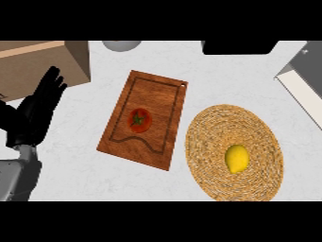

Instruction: Pick the croissant from the placemat and place it in the tiered shelf

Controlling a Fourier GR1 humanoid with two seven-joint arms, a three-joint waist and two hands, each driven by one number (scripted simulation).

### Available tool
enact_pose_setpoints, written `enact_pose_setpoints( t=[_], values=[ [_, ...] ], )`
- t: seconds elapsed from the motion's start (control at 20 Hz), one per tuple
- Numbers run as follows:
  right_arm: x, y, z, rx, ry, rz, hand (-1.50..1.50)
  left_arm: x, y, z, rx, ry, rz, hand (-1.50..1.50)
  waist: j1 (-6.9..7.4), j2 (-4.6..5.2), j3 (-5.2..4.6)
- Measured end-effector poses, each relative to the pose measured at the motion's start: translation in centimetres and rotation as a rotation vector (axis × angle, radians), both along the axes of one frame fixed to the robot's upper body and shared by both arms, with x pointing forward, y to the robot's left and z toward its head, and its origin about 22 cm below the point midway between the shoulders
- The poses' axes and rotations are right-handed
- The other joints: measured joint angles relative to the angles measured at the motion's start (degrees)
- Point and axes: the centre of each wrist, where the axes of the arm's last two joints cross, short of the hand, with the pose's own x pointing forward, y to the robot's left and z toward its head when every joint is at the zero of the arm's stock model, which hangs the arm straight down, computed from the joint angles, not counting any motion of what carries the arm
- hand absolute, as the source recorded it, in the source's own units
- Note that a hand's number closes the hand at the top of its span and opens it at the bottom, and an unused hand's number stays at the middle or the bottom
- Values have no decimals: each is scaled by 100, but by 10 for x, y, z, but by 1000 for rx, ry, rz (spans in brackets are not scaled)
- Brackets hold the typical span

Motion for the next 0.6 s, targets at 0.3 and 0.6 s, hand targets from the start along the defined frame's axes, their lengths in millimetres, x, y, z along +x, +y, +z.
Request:
enact_pose_setpoints(
  t=[0.3, 0.6],
  values=[
    [1, -63, -17, 35, -8, -41, 150, -2, 1, 0, -4, 1, -15, 0, 36, 10, 2],
    [6, -108, -34, 41, -20, -54, 150, 1, -2, 1, -2, -2, -19, 0, 57, 16, 2]
  ],
)
